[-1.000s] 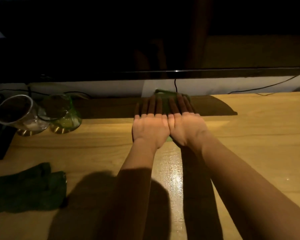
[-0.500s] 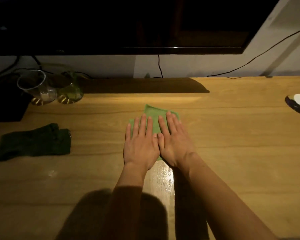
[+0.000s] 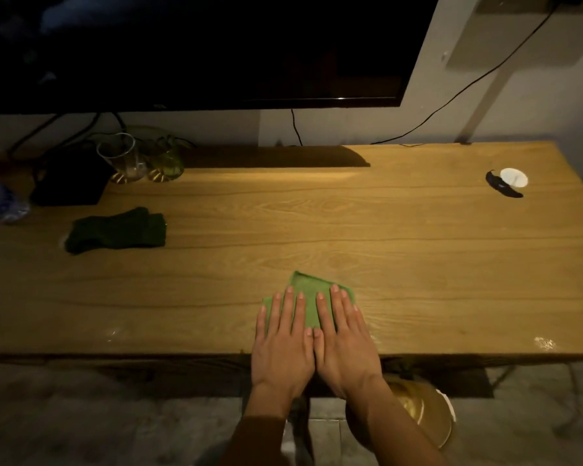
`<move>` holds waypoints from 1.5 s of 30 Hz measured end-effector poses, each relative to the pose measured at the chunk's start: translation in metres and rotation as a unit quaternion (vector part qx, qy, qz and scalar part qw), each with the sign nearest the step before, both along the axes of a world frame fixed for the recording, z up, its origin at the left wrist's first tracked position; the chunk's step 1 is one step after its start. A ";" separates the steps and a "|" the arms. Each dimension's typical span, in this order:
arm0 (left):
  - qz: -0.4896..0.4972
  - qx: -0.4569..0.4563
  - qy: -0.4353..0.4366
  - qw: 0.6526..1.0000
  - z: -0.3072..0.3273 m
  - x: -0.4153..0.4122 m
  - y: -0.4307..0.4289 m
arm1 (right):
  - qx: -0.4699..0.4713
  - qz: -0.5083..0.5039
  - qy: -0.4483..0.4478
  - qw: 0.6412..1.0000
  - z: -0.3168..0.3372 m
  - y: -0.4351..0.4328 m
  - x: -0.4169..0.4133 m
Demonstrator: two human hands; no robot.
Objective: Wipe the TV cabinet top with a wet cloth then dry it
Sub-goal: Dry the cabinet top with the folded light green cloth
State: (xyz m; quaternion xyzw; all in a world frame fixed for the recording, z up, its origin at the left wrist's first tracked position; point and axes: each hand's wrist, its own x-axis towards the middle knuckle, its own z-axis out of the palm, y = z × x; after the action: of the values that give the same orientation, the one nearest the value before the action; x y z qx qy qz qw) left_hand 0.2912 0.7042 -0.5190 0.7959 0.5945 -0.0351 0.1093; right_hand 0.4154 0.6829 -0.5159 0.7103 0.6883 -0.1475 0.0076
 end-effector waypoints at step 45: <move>-0.011 0.036 -0.028 0.999 -0.014 0.069 0.096 | 0.010 -0.011 -0.011 1.000 -0.005 0.094 0.068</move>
State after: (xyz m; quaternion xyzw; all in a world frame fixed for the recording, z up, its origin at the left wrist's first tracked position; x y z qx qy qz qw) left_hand 0.3603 0.8002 -0.5326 0.8068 0.5829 0.0071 0.0962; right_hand 0.4832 0.7768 -0.5213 0.7192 0.6819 -0.1331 0.0064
